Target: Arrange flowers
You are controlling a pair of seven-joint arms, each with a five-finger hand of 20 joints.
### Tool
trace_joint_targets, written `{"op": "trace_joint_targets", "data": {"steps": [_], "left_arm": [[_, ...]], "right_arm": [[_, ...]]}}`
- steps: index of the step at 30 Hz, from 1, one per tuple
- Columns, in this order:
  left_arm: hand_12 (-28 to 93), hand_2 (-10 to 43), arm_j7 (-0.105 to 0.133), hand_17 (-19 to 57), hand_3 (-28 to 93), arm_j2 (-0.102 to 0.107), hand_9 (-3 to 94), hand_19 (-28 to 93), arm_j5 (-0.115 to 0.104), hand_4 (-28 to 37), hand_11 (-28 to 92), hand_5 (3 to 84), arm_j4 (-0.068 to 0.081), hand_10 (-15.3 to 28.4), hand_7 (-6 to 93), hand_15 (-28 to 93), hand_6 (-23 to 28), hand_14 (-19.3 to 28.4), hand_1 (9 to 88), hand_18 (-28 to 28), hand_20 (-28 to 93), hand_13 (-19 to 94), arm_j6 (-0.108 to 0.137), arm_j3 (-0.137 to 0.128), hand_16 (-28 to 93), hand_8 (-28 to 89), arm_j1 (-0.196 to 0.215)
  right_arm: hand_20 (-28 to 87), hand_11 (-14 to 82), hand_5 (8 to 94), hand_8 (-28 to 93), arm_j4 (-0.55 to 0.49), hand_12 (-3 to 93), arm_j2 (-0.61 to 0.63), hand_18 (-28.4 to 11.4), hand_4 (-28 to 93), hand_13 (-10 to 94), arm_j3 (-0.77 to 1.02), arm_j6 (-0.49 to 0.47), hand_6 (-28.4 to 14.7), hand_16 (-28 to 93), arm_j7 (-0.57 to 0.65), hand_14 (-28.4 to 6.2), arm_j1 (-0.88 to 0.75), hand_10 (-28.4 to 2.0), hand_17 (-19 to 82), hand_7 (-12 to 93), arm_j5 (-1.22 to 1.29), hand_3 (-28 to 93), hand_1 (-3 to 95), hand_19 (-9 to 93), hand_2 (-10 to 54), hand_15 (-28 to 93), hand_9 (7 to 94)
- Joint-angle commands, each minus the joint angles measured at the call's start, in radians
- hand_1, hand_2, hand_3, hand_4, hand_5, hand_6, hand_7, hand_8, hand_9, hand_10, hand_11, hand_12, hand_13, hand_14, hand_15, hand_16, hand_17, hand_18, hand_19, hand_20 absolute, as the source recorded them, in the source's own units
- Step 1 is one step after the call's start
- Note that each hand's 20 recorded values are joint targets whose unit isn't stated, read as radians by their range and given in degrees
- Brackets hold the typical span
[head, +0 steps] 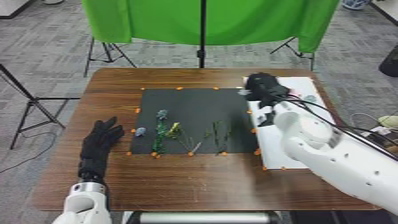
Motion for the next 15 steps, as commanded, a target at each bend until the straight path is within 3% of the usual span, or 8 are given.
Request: {"op": "trace_joint_targets", "data": {"steps": [1,7,15], "left_arm": [[11,10.3,-0.010,4.7,58,-0.014,44.2,5,0.003,-28.3,18,43.7,0.016,14.1,10.8,22,4.8,17.8,21.2,11.4,18,33,-0.017,0.025,-1,-6,0.003],[11,10.3,-0.013,4.7,58,-0.012,44.1,5,0.001,-28.3,18,43.7,0.015,14.0,11.0,22,4.7,17.8,21.2,11.4,18,33,-0.013,0.021,-1,-6,0.009],[11,10.2,-0.017,4.7,58,-0.011,44.2,5,0.001,-28.3,18,43.7,0.013,14.0,11.0,23,4.7,17.9,21.2,11.3,18,33,-0.017,0.020,-1,-6,0.017]], "right_arm": [[58,7.6,78.7,11,0.007,40.7,-0.200,-9.5,-15,91,-0.144,-0.089,0.0,36,-0.077,-1.9,0.100,-8.8,68,21,0.013,51,64.7,93,-9.5,59,91.4],[58,7.4,78.0,11,0.016,40.6,-0.213,-9.4,-15,91,-0.178,-0.178,0.1,36,-0.076,-2.0,0.080,-8.8,68,21,0.033,52,63.5,93,-9.5,59,90.8],[58,6.8,77.2,10,0.007,39.8,-0.201,-9.8,-16,90,-0.158,-0.228,0.3,36,-0.077,-2.2,0.046,-9.3,67,21,0.036,53,61.9,93,-9.5,59,89.4]]}}
